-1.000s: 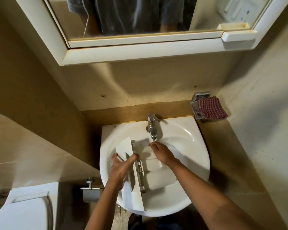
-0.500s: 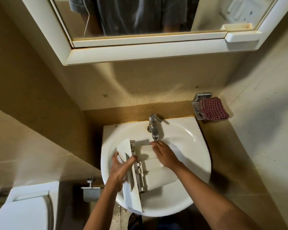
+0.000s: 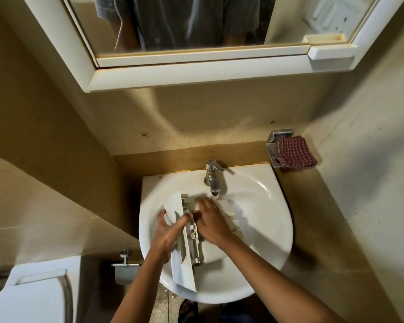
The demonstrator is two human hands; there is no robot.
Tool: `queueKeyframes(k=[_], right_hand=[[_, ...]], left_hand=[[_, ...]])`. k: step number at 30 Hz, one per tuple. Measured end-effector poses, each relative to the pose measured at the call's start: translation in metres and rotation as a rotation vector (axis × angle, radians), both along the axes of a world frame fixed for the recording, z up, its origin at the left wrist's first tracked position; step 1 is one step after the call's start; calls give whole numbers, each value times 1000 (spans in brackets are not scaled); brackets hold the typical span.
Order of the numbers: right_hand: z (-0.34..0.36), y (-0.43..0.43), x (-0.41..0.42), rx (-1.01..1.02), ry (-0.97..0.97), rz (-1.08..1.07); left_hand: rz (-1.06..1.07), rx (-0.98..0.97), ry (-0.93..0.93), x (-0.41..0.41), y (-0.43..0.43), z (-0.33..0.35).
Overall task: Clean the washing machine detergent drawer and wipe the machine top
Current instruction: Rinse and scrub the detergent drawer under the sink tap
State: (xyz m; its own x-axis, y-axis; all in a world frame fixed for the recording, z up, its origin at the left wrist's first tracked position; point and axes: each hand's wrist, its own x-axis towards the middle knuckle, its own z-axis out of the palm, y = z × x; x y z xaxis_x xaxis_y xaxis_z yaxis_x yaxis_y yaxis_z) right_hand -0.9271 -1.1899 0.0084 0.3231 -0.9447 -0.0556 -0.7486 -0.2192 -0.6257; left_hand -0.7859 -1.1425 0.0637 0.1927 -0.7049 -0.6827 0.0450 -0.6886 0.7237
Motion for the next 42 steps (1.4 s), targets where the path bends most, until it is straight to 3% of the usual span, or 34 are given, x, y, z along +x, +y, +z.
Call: queueKeyframes(k=[5,8,13,18,22,25,28,33,37,39,42], right_hand=[[1,-9,-10,-186,-50,222],[-9,-14,-31,-152,-13,247],[-24,-17,-59,132,-102,113],[-28,-33,-70,342,-350,-287],[-15,-46,-51,463,-385,-380],[-11,-45,-31,394,-115,-341],[1,-24,-15,186,156,-216],[11,20,9,-40,136,182],[7,21,-22,-193,189,446],[2,21,-46,-219,226,429],[-4,34,-49,-195,230,236]], left_hand=[[48,43,77,2,3,-2],[33,6,41,2,7,-2],[36,-23,33,8,15,-1],[8,12,16,18,23,6],[8,47,1,19,21,10],[36,60,47,14,18,10],[115,59,92,9,17,8],[130,127,120,2,16,4],[119,113,158,14,19,6],[108,87,154,16,21,9],[95,50,111,16,19,7]])
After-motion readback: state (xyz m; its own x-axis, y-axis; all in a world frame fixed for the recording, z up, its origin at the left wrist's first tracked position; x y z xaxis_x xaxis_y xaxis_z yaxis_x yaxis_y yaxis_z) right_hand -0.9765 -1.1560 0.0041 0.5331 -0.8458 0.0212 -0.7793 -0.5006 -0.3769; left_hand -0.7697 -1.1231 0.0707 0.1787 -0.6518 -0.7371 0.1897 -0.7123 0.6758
